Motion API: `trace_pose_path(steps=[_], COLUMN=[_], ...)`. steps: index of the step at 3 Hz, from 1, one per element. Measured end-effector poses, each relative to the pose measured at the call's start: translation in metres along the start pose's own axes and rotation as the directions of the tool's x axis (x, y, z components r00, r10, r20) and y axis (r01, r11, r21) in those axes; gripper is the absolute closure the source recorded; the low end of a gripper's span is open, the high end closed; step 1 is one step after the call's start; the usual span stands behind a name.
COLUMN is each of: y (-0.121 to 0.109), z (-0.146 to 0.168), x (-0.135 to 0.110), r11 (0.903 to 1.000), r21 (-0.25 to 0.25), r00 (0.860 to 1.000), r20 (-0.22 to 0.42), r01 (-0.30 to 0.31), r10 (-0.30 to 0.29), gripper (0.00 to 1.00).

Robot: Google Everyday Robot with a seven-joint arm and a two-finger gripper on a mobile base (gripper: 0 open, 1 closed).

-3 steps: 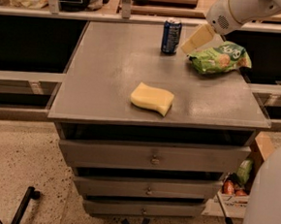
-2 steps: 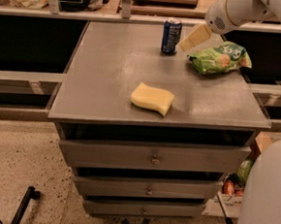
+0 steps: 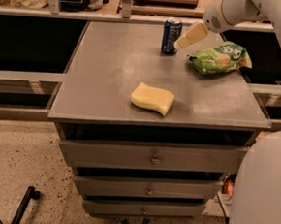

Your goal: Move pepsi can near sponge

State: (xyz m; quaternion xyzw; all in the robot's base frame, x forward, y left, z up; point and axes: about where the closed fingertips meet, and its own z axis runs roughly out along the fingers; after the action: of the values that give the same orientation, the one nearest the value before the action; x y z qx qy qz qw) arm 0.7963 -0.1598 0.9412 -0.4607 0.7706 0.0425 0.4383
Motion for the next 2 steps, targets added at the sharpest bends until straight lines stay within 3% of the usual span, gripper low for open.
trace_pose_path(steps=[1, 2], y=[-0.007, -0.023], z=[0.01, 0.023], x=[0.001, 0.004], r11=[0.9987, 0.9913], r21=[0.023, 0.068], r00=[0.998, 0.988], r20=[0.049, 0.113], r01=[-0.046, -0.112], r10=[0.044, 0.104], gripper=[0.0, 0.0])
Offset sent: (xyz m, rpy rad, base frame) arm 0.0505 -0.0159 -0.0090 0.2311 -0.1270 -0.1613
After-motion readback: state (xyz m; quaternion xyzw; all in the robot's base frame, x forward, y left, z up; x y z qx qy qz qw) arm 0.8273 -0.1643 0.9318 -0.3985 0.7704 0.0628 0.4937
